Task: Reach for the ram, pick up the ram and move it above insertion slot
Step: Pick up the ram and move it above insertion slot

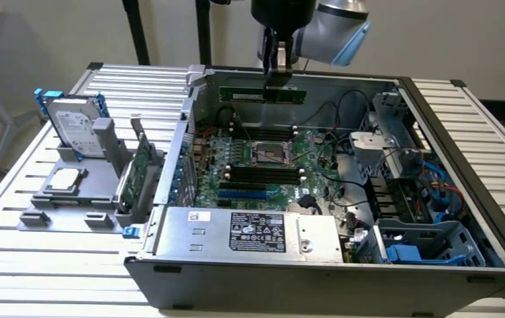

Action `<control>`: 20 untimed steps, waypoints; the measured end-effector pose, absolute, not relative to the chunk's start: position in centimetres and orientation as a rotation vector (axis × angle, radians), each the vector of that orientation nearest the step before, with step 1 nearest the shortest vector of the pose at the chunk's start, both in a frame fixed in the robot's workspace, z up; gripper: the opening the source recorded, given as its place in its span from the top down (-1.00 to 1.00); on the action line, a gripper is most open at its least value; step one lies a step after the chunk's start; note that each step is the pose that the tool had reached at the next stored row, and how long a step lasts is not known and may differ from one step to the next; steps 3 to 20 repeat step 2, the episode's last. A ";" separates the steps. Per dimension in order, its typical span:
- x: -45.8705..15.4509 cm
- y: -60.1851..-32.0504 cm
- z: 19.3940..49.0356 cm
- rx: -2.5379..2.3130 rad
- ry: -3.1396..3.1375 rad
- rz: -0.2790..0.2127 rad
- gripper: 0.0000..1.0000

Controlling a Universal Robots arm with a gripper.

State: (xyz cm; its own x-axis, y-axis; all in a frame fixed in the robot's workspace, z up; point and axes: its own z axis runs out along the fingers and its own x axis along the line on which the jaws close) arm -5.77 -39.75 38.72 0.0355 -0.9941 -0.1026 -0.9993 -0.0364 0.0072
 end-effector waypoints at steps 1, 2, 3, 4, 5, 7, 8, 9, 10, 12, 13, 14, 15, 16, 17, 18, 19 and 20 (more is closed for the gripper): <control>-5.8 -39.7 38.7 -2.212 2.133 0.121 0.73; -5.8 -39.7 38.7 -2.212 2.133 0.121 0.73; -5.8 -39.7 38.7 -2.212 2.133 0.121 0.73; -5.8 -39.7 38.7 -2.212 2.133 0.121 0.73; -5.8 -39.7 38.7 -2.212 2.133 0.121 0.73; -5.8 -39.7 38.7 -2.212 2.133 0.121 0.73; -5.8 -39.7 38.7 -2.212 2.133 0.121 0.73; -5.8 -39.7 38.7 -2.212 2.133 0.121 0.73; -5.8 -39.7 38.7 -2.212 2.133 0.121 0.73; -5.8 -39.7 38.7 -2.212 2.133 0.121 0.73; -5.8 -39.7 38.7 -2.212 2.133 0.121 0.73; -5.8 -39.7 38.7 -2.212 2.133 0.121 0.73; -5.8 -39.7 38.7 -2.212 2.133 0.121 0.73; -5.8 -39.7 38.7 -2.212 2.133 0.121 0.73; -5.8 -39.7 38.7 -2.212 2.133 0.121 0.73; -5.8 -39.7 38.7 -2.212 2.133 0.121 0.73; -5.8 -39.7 38.7 -2.212 2.133 0.121 0.73; -5.8 -39.7 38.7 -2.212 2.133 0.121 0.73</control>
